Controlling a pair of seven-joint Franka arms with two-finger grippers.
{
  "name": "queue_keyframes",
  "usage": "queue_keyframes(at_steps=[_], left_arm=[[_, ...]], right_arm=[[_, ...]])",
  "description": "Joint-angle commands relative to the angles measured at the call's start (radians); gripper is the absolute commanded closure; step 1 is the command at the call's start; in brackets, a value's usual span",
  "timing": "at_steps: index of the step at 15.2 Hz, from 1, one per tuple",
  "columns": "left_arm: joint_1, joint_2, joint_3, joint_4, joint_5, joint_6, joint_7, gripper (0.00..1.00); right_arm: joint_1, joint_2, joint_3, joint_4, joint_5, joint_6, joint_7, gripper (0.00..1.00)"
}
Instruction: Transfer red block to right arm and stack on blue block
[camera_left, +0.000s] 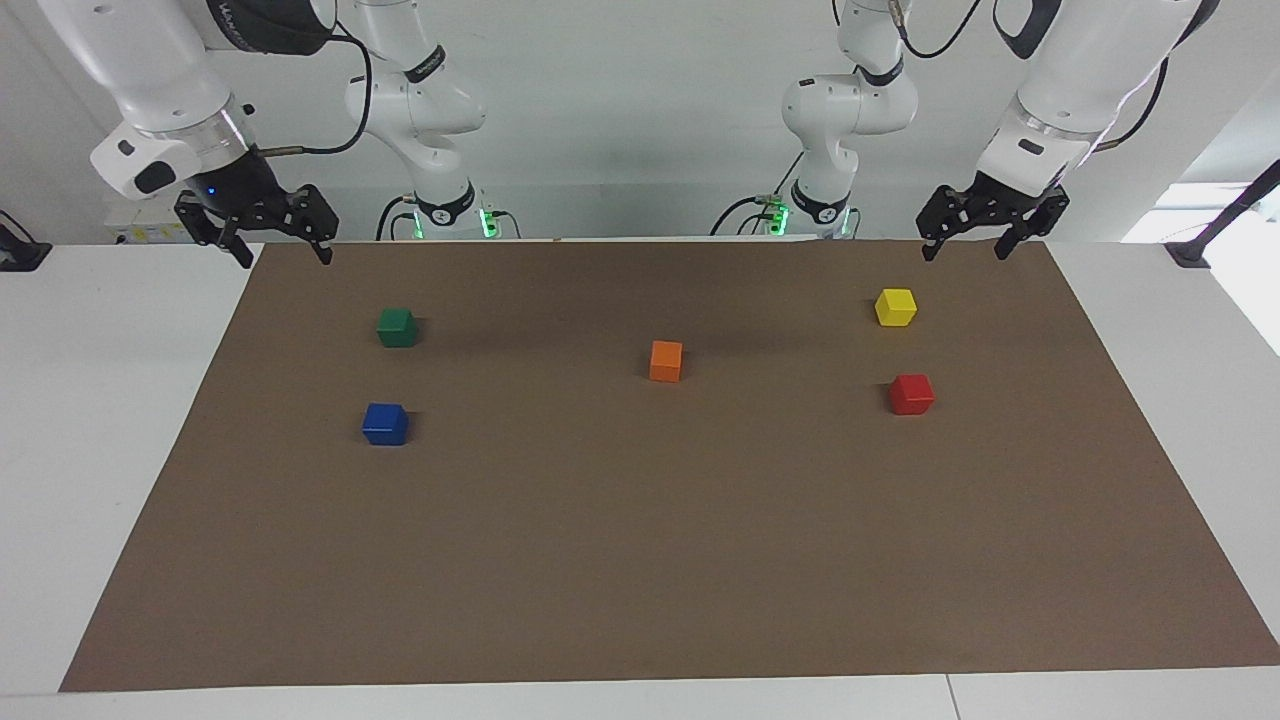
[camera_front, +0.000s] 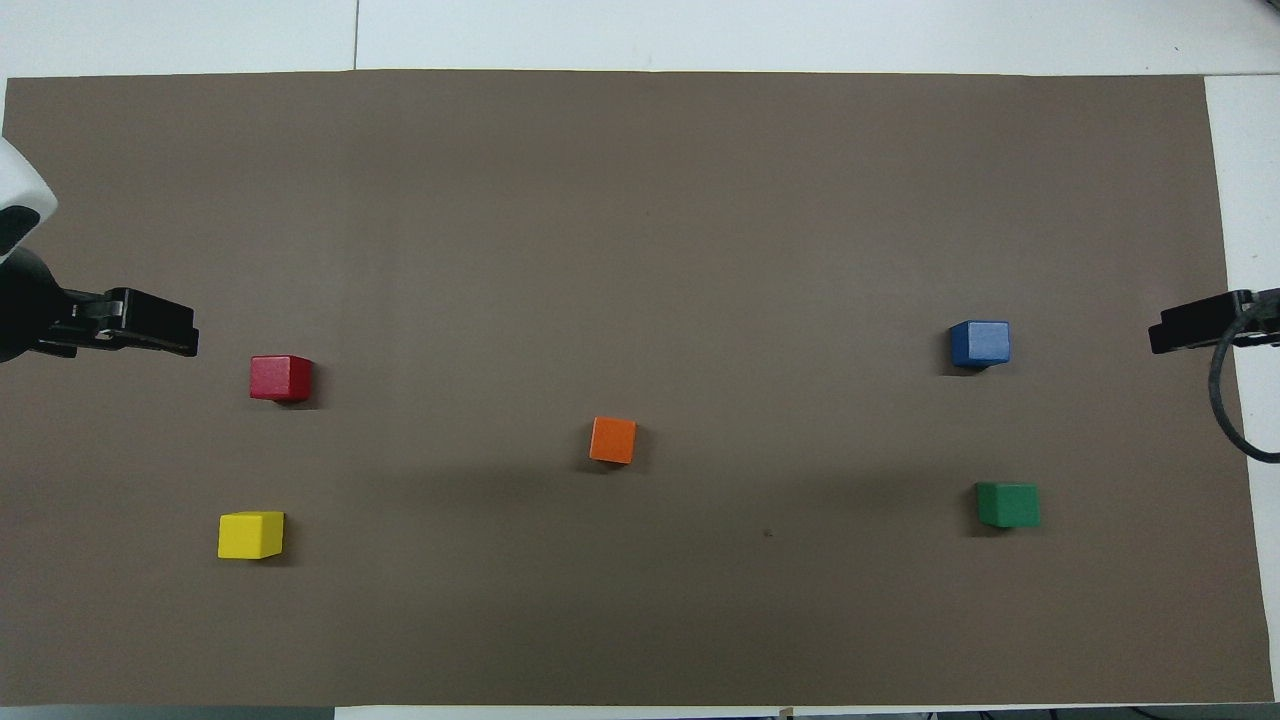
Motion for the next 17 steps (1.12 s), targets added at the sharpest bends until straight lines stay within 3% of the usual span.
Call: queue_keyframes(at_steps=[1, 5, 7, 12, 17], left_arm=[[-0.008, -0.030, 0.009, -0.037, -0.017, 0.028, -0.003, 0.00], [-0.003, -0.031, 0.006, -0.043, -0.017, 0.033, -0.006, 0.00], [0.012, -0.063, 0.009, -0.104, -0.016, 0.063, -0.010, 0.00], [0.070, -0.066, 0.009, -0.391, -0.016, 0.442, 0.049, 0.00], [0.089, 0.088, 0.011, -0.477, -0.006, 0.663, 0.062, 0.00]], right_arm=[[-0.020, -0.011, 0.015, -0.002, -0.023, -0.014, -0.012, 0.00], [-0.020, -0.011, 0.013, -0.002, -0.023, -0.014, -0.012, 0.00], [-0.021, -0.015, 0.013, -0.007, -0.023, -0.014, -0.013, 0.00], [-0.023, -0.041, -0.001, -0.060, -0.002, 0.003, -0.064, 0.00], [-0.101, -0.094, -0.002, -0.252, 0.270, 0.104, -0.106, 0.00]])
